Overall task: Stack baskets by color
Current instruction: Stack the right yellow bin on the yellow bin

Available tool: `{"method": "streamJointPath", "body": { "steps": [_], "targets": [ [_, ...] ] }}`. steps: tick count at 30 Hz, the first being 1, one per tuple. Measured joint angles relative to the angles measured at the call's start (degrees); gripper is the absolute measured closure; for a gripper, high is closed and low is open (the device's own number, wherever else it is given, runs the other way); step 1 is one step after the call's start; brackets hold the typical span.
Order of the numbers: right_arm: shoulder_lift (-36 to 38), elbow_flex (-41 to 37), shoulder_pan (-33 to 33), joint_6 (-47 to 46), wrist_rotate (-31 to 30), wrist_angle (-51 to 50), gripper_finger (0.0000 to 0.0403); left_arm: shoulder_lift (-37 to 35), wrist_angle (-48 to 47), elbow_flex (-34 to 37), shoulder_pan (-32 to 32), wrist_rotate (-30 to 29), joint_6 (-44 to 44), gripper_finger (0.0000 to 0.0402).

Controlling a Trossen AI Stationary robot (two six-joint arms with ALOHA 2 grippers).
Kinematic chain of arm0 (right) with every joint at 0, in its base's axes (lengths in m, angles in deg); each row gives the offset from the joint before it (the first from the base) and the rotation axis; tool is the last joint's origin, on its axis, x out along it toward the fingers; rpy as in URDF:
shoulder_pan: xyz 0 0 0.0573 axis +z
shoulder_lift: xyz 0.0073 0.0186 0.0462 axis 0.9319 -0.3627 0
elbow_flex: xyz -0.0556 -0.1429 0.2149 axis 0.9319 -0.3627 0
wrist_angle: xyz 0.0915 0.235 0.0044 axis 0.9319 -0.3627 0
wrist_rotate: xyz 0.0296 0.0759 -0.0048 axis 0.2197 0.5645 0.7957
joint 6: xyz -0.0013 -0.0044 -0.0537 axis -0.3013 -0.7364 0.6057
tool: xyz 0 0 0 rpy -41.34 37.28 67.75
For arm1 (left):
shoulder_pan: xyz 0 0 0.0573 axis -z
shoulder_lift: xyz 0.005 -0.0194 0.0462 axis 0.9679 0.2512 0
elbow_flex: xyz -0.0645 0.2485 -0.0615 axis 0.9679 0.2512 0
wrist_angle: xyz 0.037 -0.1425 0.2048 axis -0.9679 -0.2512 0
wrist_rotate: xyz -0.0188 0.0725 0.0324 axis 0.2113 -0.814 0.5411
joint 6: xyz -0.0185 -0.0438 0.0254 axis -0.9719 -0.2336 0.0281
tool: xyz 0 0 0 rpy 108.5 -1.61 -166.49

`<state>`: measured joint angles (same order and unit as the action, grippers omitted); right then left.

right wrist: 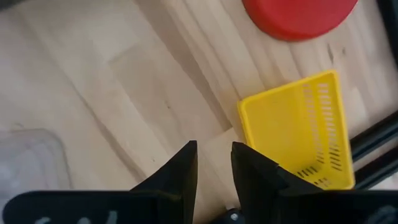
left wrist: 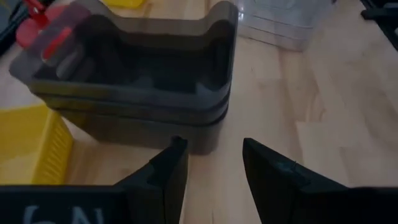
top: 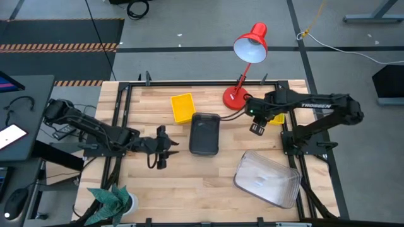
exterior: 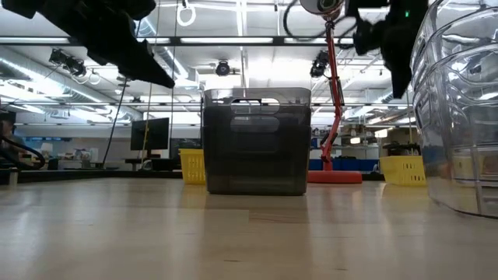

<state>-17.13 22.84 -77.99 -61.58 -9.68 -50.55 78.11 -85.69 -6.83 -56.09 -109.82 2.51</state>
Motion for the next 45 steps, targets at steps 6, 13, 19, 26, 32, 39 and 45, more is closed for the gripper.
{"method": "streamJointPath", "body": {
  "steps": [6,13,19,26,32,39,45],
  "targets": [
    [1.1,-6.0,-4.6,1.3,0.4,4.8,0.0294,0.0,0.1,0.6,2.0,0.5,-4.1,0.0241],
    [1.5,-11.1,-11.3,-0.3,2.1,12.9,0.0268,0.0,0.8,0.6,4.1,0.6,-8.2,0.0241],
    [1.5,-14.6,-13.7,-4.8,1.5,21.4,0.0244,0.0,0.6,0.6,4.2,1.8,-11.7,0.0241],
    [1.5,-19.6,-14.3,-7.5,-1.6,21.7,0.0225,0.0,0.1,0.6,4.4,2.5,-14.2,0.0241],
    [1.5,-22.1,-14.1,-5.3,-0.1,21.7,0.0221,0.0,-0.9,0.6,5.3,2.5,-15.0,0.0241],
    [1.5,-22.3,-14.1,1.9,-1.3,21.3,0.0221,0.0,-1.1,0.6,5.7,2.5,-15.1,0.0241],
    [1.3,-22.3,-14.1,4.5,0.0,20.8,0.0232,0.0,-1.7,0.6,5.7,2.5,-16.2,0.0241]
  ]
}}
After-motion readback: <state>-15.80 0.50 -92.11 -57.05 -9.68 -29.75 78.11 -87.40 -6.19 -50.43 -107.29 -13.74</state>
